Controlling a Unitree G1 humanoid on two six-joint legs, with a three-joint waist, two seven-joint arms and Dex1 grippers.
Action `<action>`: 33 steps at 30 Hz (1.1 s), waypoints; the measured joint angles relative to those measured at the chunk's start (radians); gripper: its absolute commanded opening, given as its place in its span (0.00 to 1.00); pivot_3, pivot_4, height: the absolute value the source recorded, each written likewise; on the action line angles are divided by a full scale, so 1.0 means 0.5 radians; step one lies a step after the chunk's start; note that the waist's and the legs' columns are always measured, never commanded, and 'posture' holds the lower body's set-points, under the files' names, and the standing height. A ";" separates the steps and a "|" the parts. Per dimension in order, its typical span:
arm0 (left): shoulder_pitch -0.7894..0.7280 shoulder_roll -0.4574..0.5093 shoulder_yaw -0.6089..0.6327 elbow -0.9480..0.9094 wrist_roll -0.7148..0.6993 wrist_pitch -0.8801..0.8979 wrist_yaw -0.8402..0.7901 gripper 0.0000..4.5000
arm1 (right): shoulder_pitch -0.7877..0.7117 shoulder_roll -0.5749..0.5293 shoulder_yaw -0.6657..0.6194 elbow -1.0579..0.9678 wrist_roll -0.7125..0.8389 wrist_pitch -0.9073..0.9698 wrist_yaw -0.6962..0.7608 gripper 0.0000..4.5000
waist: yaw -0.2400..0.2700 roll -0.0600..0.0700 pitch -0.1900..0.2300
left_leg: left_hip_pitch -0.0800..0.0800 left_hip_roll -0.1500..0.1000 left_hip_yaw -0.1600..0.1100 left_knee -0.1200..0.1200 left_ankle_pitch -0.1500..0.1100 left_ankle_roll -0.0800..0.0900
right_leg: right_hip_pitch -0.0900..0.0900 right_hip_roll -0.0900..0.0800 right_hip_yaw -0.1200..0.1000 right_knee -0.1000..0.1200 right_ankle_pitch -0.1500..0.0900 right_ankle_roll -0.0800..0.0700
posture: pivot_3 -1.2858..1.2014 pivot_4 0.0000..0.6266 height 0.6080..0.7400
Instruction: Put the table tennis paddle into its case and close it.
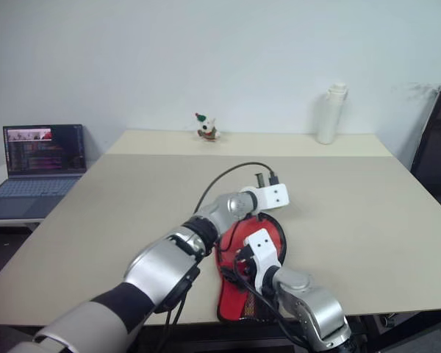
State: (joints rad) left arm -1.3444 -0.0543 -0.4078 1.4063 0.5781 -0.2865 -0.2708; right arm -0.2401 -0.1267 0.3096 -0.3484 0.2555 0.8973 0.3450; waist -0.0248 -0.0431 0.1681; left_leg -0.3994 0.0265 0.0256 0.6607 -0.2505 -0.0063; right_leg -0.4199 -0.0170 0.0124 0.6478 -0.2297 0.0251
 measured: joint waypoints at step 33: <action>-0.033 0.386 0.714 -0.212 -0.732 -0.079 -0.657 0.73 | -0.026 -0.154 -0.501 -0.178 0.467 0.461 0.144 0.92 | 0.006 0.010 -0.007 | -0.004 -0.003 0.001 0.000 -0.002 0.000 | -0.001 -0.004 0.000 -0.004 0.001 0.003 | 0.52 0.24 1.00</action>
State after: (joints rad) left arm -1.3607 0.1387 -0.0507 1.3001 0.2123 -0.3262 -0.5994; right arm -0.2533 -0.2037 0.0590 -0.4374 0.4892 1.1278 0.4170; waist -0.0219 -0.0381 0.1648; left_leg -0.4013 0.0250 0.0263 0.6609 -0.2516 -0.0065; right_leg -0.4202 -0.0188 0.0126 0.6456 -0.2291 0.0267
